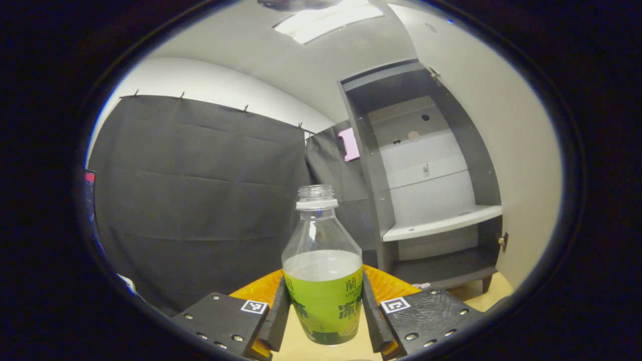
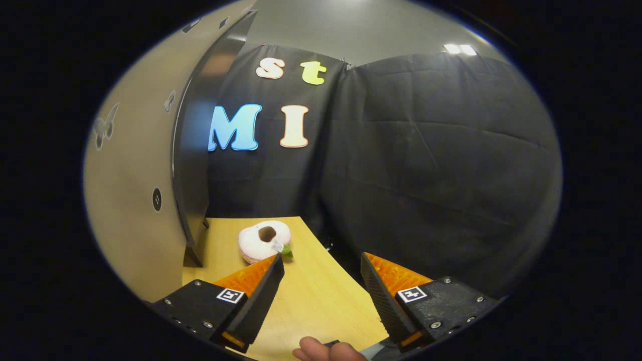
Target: Open the cabinet door with the right hand, grasp the bottle in the cabinet with the left hand and place it on the coaster, then close the cabinet door with the right hand.
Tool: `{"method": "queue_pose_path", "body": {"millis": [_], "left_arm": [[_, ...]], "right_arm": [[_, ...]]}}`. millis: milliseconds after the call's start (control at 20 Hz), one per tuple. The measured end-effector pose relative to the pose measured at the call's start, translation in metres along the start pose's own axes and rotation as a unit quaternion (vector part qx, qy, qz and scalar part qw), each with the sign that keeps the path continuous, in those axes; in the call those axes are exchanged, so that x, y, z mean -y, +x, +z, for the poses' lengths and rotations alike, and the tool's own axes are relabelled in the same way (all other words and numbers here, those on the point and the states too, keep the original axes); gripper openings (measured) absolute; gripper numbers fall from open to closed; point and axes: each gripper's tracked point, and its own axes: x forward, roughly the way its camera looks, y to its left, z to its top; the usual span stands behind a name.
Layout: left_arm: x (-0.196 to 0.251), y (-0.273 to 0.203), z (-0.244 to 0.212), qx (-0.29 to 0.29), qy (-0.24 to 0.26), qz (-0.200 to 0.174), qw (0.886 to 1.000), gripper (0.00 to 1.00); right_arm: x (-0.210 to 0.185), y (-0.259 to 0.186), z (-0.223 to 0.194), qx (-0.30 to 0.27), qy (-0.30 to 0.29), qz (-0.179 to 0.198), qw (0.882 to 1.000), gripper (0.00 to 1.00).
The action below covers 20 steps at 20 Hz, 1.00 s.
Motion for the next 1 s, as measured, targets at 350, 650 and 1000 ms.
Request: {"method": "queue_pose_path", "body": {"millis": [350,650,1000], "left_arm": [[0.021,-0.051,-0.120,-0.028,-0.006,-0.004,1.000,0.66],[0.039,-0.062,-0.179,-0.051,-0.021,-0.008,0.998,0.66],[0.045,-0.065,-0.192,-0.057,-0.045,-0.026,0.997,0.63]], "right_arm": [[0.008,-0.010,-0.064,-0.053,-0.060,0.009,0.997,0.95],[0.012,-0.022,-0.082,-0.067,-0.090,0.025,0.993,0.95],[-0.009,-0.032,-0.088,-0.066,-0.108,0.063,0.990,0.95]]}}
